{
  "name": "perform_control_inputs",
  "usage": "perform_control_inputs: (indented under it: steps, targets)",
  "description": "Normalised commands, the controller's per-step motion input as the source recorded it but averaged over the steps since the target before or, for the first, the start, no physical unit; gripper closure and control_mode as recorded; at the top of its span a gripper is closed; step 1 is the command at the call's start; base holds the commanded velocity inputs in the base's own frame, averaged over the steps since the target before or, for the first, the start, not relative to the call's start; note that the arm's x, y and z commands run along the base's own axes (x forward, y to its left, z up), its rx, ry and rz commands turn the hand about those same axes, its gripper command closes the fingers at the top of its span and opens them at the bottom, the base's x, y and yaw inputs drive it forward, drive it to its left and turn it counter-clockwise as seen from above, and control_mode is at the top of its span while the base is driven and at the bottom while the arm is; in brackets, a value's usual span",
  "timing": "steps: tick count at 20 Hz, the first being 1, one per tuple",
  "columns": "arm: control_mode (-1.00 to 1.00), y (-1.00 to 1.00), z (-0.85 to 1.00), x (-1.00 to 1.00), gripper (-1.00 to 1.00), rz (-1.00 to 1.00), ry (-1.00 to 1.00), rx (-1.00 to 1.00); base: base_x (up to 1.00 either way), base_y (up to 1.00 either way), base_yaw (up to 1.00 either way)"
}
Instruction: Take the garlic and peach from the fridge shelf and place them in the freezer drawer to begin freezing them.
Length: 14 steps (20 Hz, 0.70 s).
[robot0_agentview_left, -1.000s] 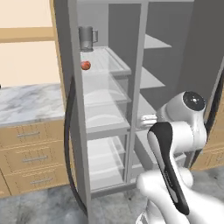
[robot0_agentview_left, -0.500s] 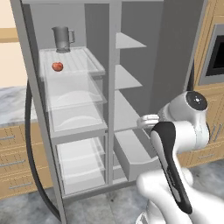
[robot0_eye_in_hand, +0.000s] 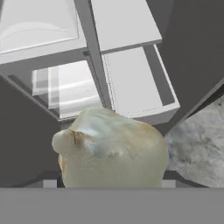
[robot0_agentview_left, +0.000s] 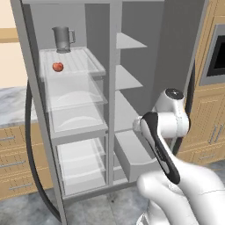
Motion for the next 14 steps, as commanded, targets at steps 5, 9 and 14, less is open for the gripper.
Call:
perform_control_inputs:
  steps: [5, 9, 14]
  targets:
    - [-1.0, -0.04, -0.78, 0.73, 1.0, -0.04, 0.18, -0.06, 0.0, 0.0, 0.0]
    - [-1.0, 0.0, -0.76, 0.39, 1.0, 0.0, 0.0, -0.1, 0.0, 0.0, 0.0]
    - [-1.0, -0.07, -0.59, 0.26, 1.0, 0.0, 0.0, -0.02, 0.0, 0.0, 0.0]
